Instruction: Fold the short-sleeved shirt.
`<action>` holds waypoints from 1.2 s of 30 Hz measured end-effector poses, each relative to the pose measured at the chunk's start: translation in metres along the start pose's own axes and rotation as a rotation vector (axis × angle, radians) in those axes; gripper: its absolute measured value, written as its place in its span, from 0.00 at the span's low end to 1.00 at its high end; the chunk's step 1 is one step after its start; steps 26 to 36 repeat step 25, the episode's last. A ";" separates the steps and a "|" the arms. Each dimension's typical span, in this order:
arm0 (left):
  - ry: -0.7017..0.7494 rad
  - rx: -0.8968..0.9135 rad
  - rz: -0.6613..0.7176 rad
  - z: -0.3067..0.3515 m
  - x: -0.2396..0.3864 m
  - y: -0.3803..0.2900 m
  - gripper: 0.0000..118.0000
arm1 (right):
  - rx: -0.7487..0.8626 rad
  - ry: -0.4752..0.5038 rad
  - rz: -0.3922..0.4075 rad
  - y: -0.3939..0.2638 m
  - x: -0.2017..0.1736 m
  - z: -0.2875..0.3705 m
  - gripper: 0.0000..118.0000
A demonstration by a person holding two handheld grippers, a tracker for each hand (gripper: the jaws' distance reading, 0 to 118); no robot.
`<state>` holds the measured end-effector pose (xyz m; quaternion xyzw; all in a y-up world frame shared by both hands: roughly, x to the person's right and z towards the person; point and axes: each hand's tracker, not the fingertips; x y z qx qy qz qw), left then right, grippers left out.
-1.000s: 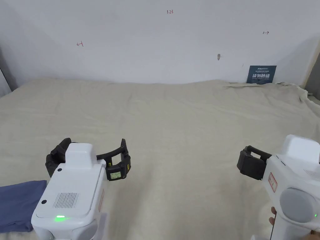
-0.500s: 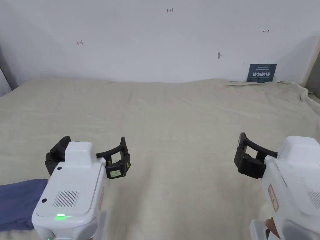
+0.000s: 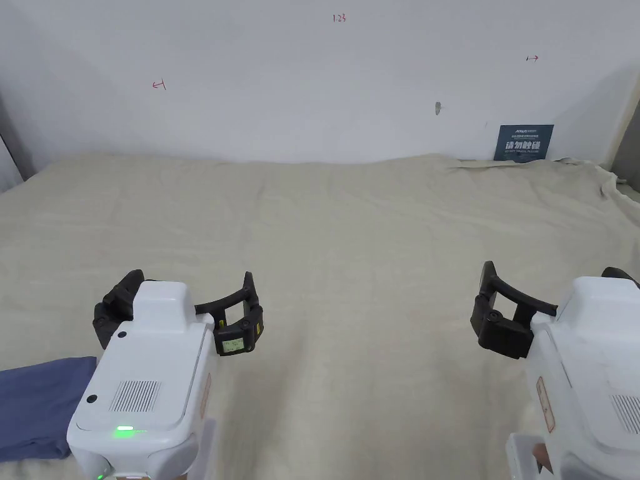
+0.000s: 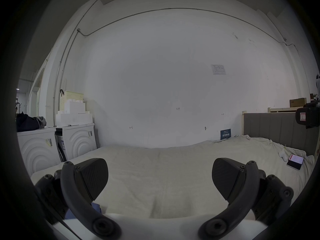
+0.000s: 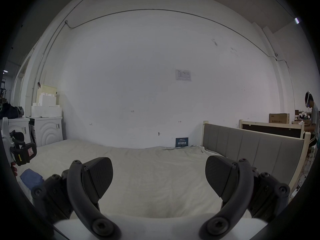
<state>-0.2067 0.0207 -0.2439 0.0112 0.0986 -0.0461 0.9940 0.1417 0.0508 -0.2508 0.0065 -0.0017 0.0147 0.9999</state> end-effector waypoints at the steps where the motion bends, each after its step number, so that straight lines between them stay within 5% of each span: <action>1: 0.000 -0.001 -0.001 0.000 0.000 0.000 1.00 | -0.002 0.000 -0.001 0.000 0.000 0.000 0.92; 36: 0.000 -0.005 0.001 -0.001 -0.001 -0.002 1.00 | -0.005 -0.004 -0.014 0.002 0.004 0.001 0.92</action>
